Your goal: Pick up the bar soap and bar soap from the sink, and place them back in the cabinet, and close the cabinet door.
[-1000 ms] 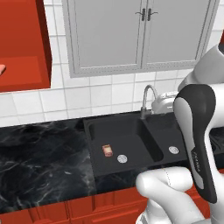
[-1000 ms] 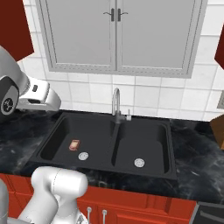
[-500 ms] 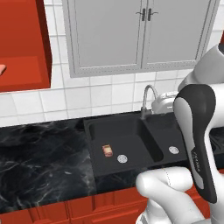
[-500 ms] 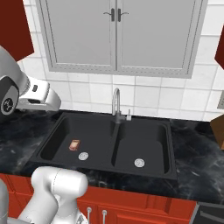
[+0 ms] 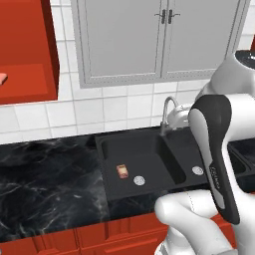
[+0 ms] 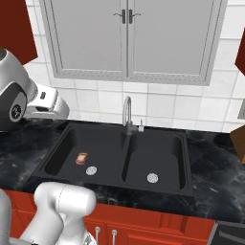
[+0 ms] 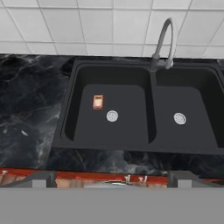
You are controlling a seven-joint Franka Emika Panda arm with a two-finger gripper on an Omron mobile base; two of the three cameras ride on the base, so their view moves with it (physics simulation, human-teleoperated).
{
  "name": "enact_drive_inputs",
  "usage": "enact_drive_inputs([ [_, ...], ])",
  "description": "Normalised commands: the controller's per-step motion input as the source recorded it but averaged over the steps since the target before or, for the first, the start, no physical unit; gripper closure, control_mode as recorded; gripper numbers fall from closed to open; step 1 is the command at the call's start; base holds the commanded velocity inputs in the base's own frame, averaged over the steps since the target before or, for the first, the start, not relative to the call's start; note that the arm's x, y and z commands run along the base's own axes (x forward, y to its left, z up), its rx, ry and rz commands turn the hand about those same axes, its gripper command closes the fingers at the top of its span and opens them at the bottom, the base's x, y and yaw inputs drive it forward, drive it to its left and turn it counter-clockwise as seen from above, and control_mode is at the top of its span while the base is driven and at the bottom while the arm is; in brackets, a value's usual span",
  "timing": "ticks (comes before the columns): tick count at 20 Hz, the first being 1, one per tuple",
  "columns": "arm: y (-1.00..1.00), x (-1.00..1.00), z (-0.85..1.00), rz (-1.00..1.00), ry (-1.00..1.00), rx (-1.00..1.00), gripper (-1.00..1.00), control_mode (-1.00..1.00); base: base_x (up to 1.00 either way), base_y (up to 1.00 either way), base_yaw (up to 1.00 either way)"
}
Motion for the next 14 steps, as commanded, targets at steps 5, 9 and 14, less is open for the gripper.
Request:
enact_drive_inputs([
  [5,0.13,0.38,-0.33,0.0,0.0,0.0,-1.0,-1.0,0.0,0.0,0.0],
  [9,0.12,0.41,-0.28,0.0,0.0,0.0,-1.0,-1.0,0.0,0.0,0.0],
  [14,0.12,0.42,-0.31,0.0,0.01,0.0,-1.0,-1.0,0.0,0.0,0.0],
])
